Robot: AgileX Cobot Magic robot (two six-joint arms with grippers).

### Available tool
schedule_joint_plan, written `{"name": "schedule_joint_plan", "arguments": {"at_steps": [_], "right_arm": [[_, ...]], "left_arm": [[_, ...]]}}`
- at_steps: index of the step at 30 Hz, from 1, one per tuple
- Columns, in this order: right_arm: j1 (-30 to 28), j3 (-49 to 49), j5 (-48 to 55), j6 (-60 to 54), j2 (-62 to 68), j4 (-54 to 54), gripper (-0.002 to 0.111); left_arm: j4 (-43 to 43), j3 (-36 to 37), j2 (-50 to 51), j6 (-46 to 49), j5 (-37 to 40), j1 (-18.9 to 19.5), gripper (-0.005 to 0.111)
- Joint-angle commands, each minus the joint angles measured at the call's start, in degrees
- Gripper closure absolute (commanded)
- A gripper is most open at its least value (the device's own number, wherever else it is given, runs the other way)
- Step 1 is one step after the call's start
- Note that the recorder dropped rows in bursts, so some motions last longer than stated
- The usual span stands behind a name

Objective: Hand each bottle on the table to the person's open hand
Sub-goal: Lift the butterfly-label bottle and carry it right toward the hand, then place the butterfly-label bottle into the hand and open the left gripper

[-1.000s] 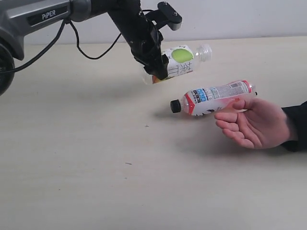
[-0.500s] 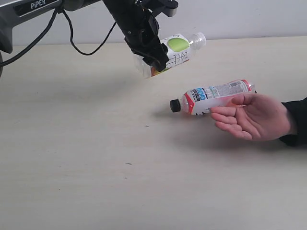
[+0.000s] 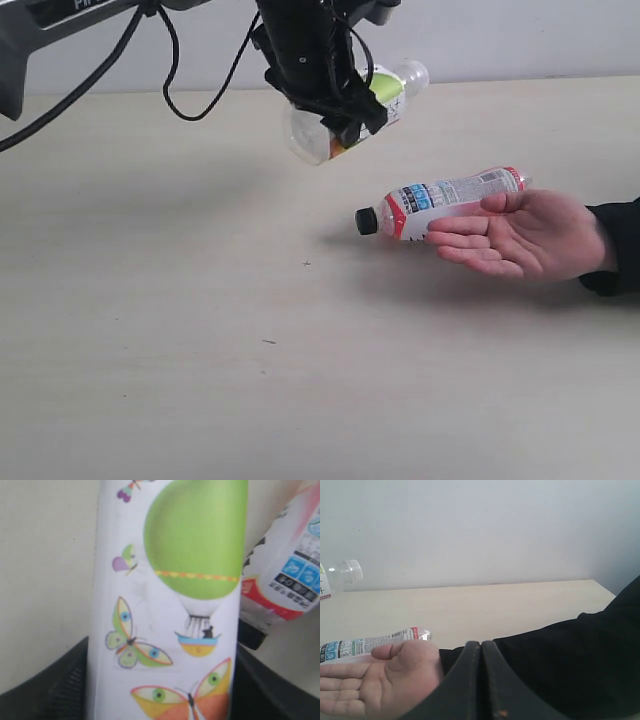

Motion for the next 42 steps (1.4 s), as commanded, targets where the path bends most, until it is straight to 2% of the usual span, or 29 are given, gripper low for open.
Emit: {"name": "schedule_joint_plan", "arguments": {"at_steps": [1, 9, 14, 19, 22, 26, 30, 33, 37, 42], "right_arm": [[0.14, 0.24, -0.65, -0.49, -0.27, -0.36, 0.108], [0.12, 0.24, -0.65, -0.49, -0.27, -0.25, 0.108], [0.12, 0.24, -0.65, -0.49, -0.27, -0.25, 0.108], [0.12, 0.24, -0.65, -0.49, -0.27, -0.35, 0.108], [0.12, 0.24, -0.65, -0.49, -0.27, -0.35, 0.108], [0.12, 0.24, -0.65, -0.49, -0.27, -0.35, 0.108], [0.12, 0.24, -0.65, -0.49, -0.27, -0.35, 0.108], [0.12, 0.24, -0.65, -0.49, -0.27, -0.35, 0.108], [0.12, 0.24, -0.65, -0.49, -0.27, -0.35, 0.108], [0.12, 0.24, -0.65, -0.49, -0.27, -0.35, 0.108]], "left_arm": [[0.63, -0.04, -3.42, -5.72, 2.46, -2.90, 0.107], [1.01, 1.14, -6.32, -17.69, 0.71, -10.83, 0.107], [0.77, 1.14, -6.33, -29.39, -7.32, -16.81, 0.107], [1.91, 1.14, -6.41, -35.91, -12.85, -21.16, 0.107], [8.27, 1.14, -6.41, -44.59, -12.32, -23.18, 0.107], [21.36, 1.14, -6.41, -61.38, -10.48, -27.27, 0.107], [29.49, 1.14, -6.29, -73.47, -10.42, -31.22, 0.107], [33.35, 1.14, -6.18, -81.68, -7.91, -32.86, 0.107], [33.88, 1.14, -5.45, -83.76, -3.41, -33.10, 0.107], [29.99, 3.65, -1.94, -86.60, -5.48, -32.36, 0.107]]}}
